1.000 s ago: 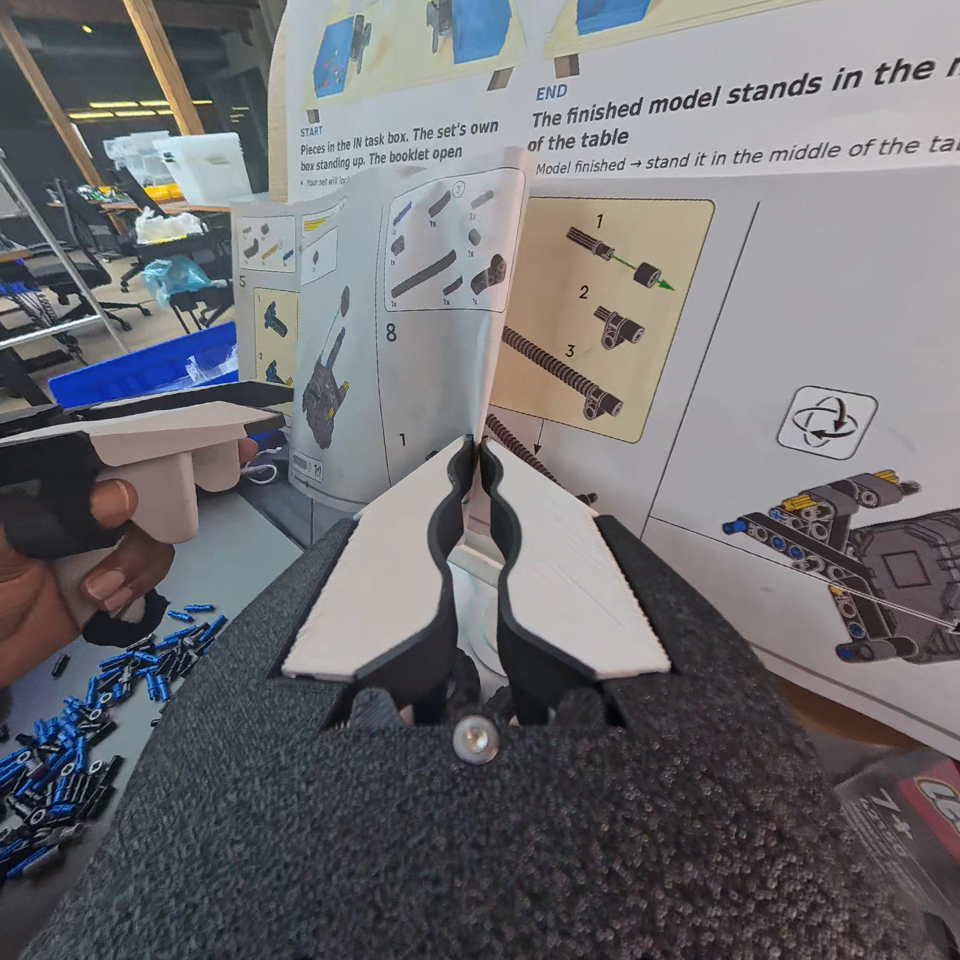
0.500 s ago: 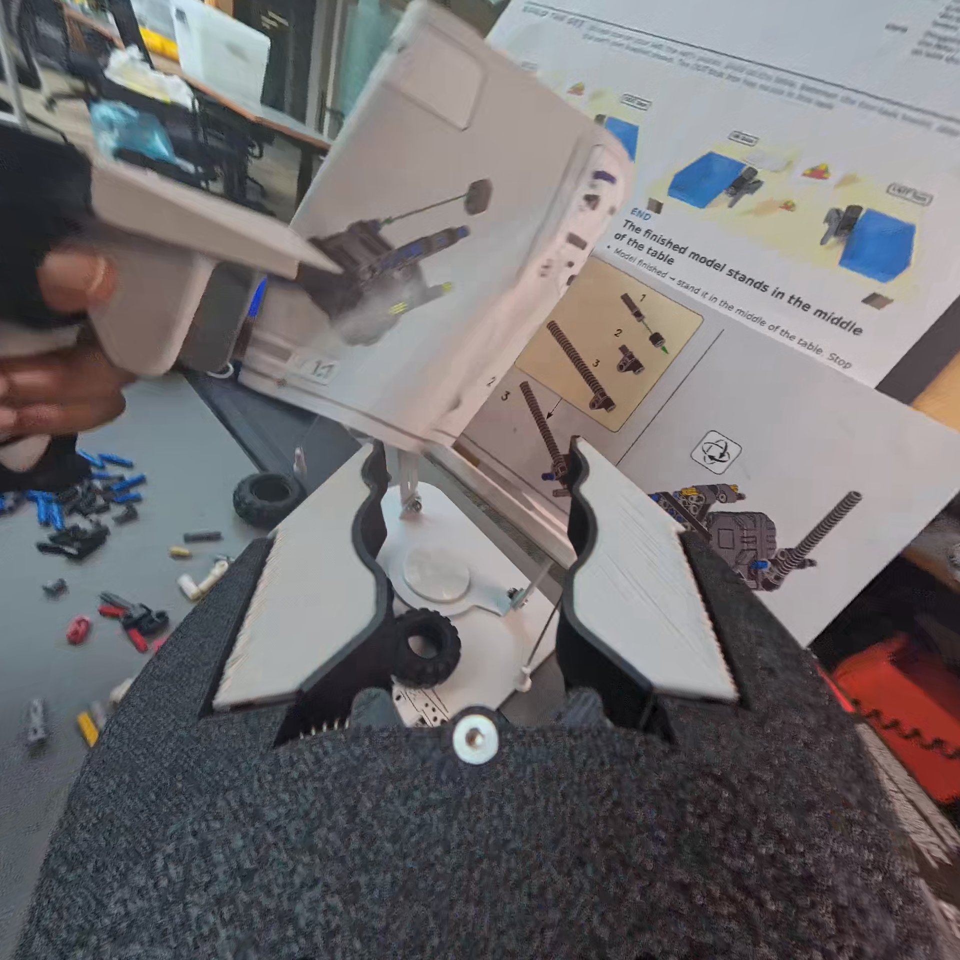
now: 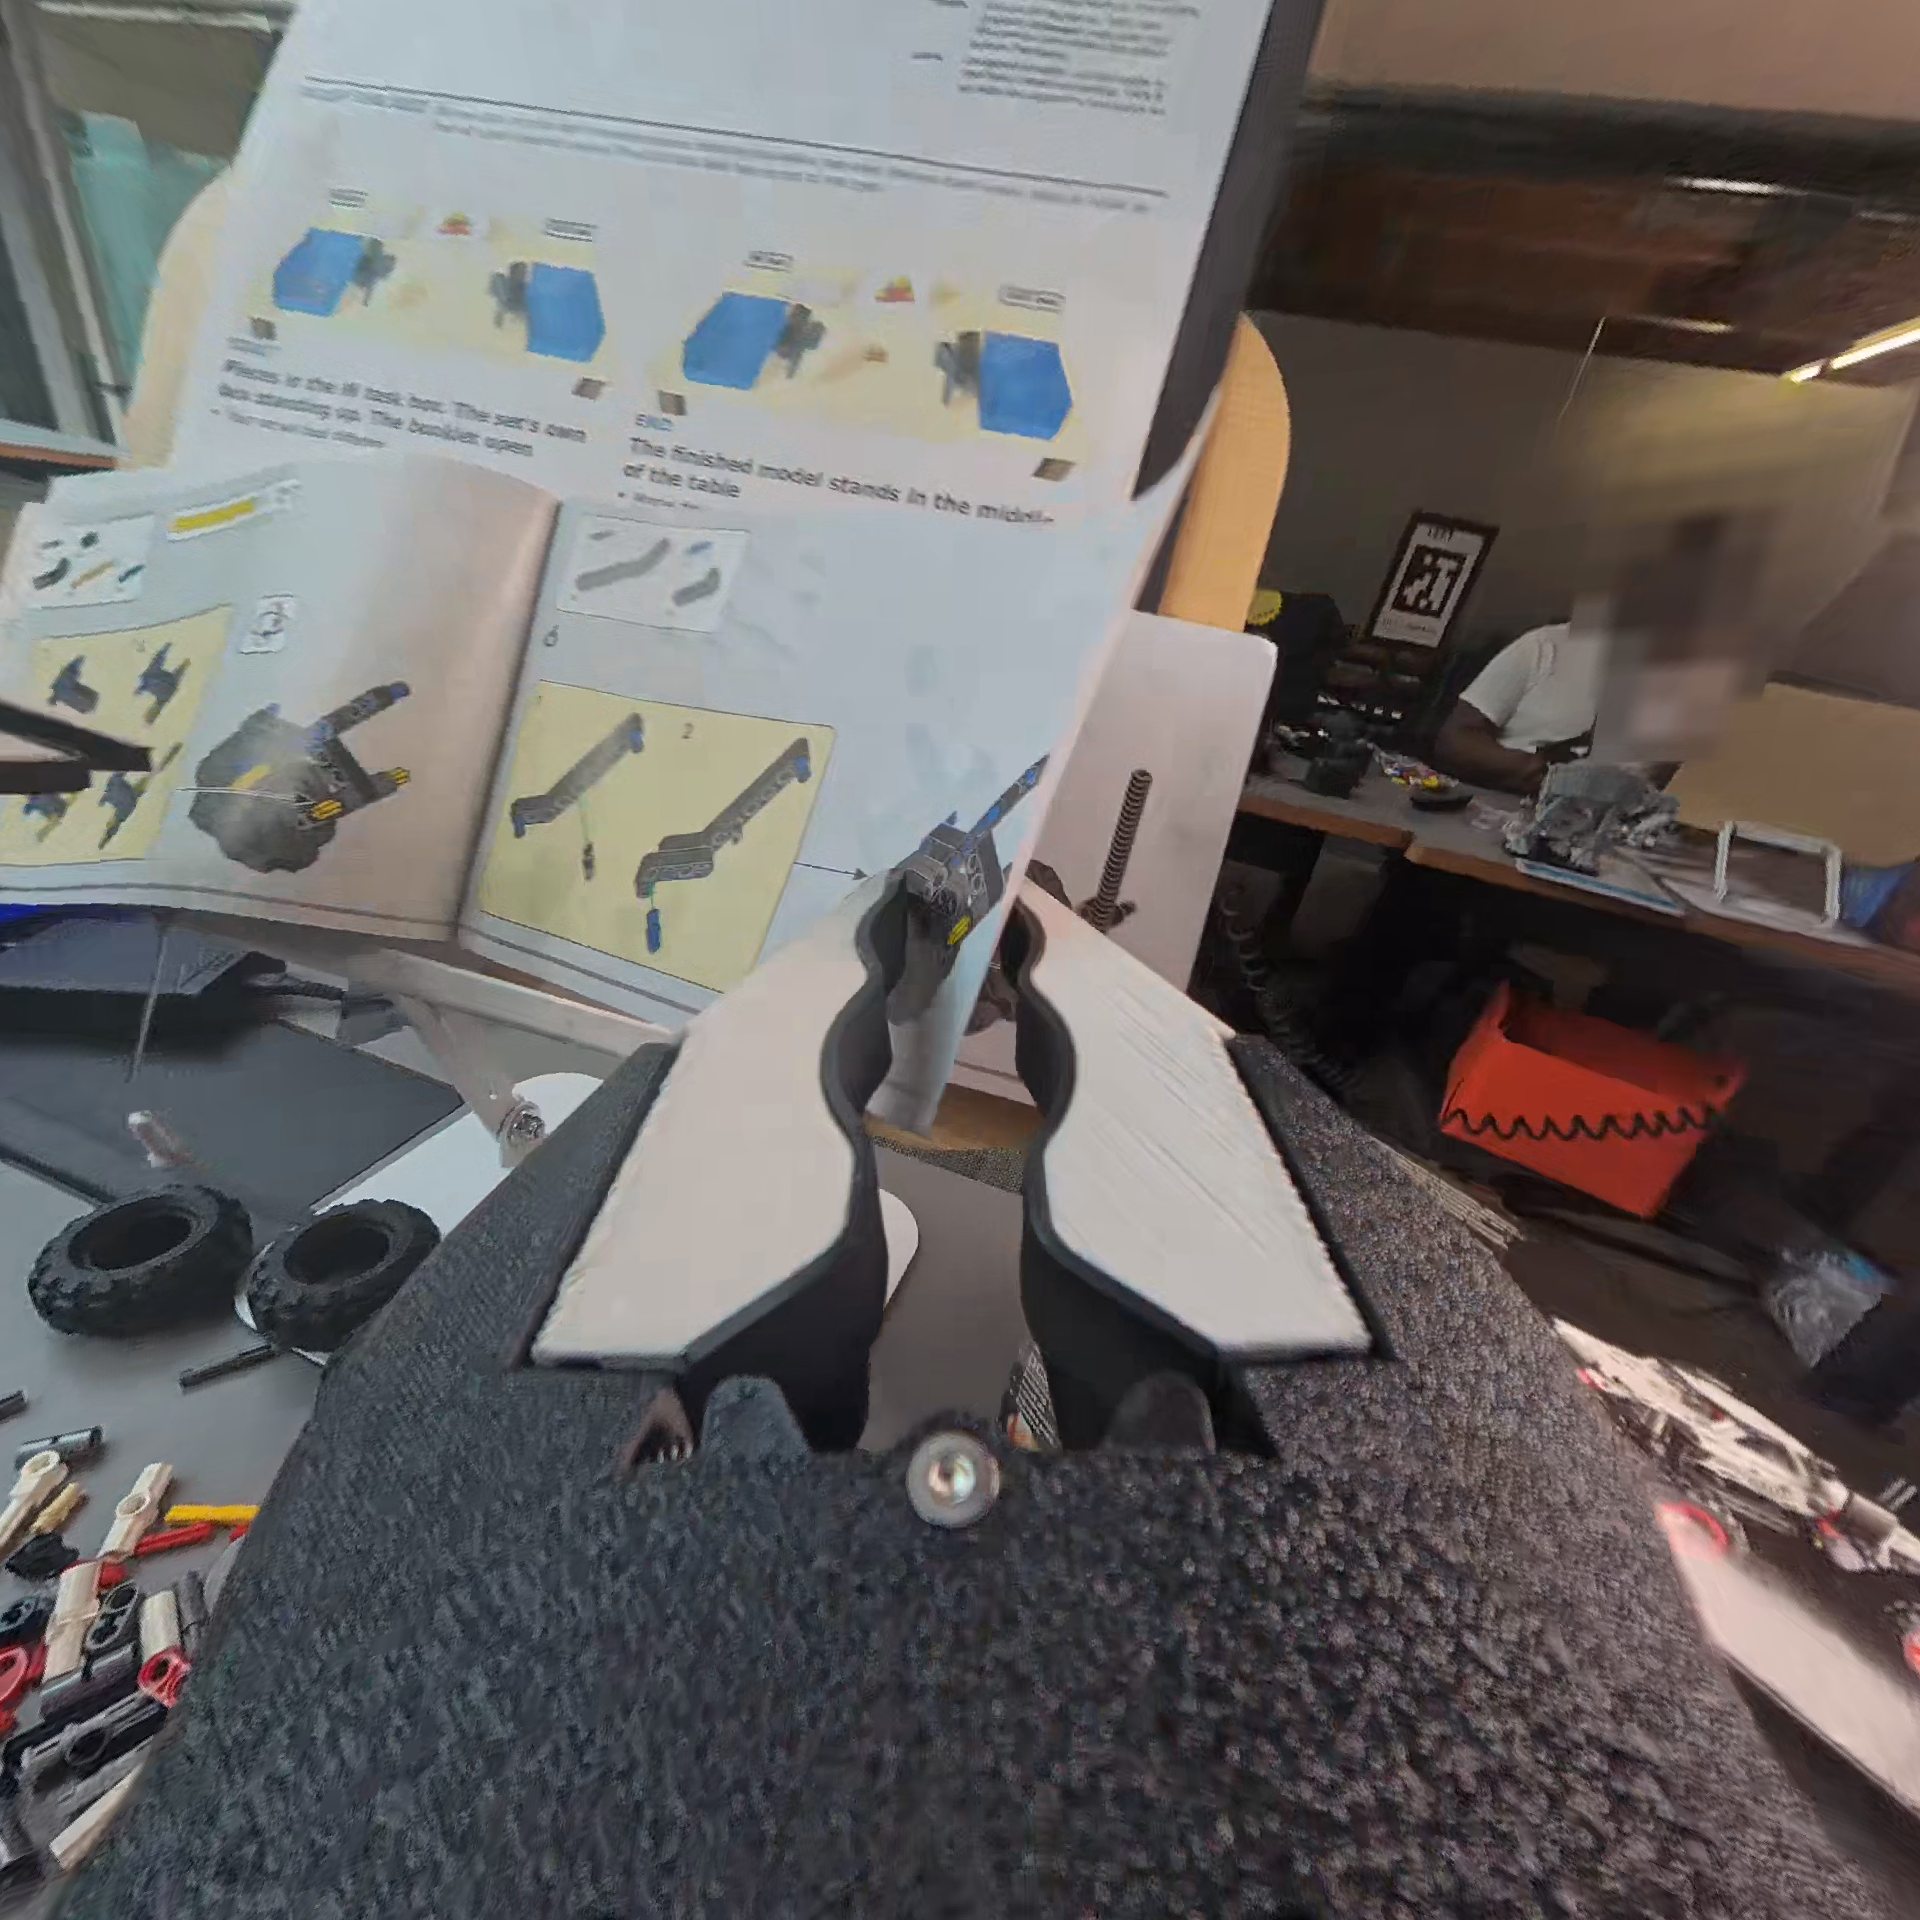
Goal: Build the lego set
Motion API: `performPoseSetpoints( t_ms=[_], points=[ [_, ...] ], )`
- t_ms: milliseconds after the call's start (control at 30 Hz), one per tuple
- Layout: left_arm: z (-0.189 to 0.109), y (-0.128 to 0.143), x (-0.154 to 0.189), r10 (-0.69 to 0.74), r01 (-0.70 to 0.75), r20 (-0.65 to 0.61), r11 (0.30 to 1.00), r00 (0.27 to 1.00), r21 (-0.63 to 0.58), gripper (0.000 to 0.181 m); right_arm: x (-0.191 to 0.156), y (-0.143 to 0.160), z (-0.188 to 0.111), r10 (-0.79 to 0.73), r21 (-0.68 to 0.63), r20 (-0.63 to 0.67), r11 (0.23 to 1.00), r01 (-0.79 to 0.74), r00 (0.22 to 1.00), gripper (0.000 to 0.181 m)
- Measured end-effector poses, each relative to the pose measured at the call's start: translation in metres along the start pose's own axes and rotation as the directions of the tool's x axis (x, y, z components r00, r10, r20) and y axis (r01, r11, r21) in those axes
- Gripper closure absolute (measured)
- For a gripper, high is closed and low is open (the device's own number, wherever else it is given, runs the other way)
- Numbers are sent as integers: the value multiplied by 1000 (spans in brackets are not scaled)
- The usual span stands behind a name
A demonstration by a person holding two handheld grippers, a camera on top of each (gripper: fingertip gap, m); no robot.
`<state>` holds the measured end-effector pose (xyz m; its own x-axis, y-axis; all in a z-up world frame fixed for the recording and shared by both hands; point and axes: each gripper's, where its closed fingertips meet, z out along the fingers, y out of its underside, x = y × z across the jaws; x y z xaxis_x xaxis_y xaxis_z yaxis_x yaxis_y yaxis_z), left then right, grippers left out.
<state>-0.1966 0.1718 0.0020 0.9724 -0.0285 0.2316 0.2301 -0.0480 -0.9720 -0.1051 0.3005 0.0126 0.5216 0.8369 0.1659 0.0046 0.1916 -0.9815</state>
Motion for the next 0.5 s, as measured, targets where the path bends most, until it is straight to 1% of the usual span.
performPoseSetpoints(
  t_ms=[33,100,167,233,300,367,400,433,467,500],
  points=[
    [-1,6,-20,27,-24,82,999,996,-40,153,10,7,3,37,-22,-22,999,-37,999,164],
    [-1,17,-50,90,-70,185,991,979,-112,155,29,20,8,74,-59,-74,995,-78,995,163],
    [-2,19,-68,149,-119,238,984,960,-136,157,43,31,13,72,-102,-115,991,-84,991,161],
    [-2,18,-77,211,-174,265,972,941,-157,157,53,42,16,49,-146,-139,987,-70,989,160],
    [-1,20,-85,262,-216,282,959,923,-185,158,64,47,14,35,-175,-188,982,-69,981,153],
    [-1,20,-89,294,-248,285,951,913,-185,163,75,38,5,47,-135,-257,987,-84,965,149],
    [-1,20,-90,303,-259,285,948,909,-183,165,73,28,0,40,-94,-266,993,-67,963,149],
    [-1,19,-90,310,-267,284,947,907,-180,165,66,14,-4,19,-46,-254,998,-32,967,151],
    [-1,20,-90,315,-274,284,946,906,-176,166,51,1,-5,-11,2,-211,1000,12,977,158],
    [-2,20,-91,319,-280,285,945,904,-170,166,29,-11,-5,-51,46,-133,997,58,990,169]
  ],
)
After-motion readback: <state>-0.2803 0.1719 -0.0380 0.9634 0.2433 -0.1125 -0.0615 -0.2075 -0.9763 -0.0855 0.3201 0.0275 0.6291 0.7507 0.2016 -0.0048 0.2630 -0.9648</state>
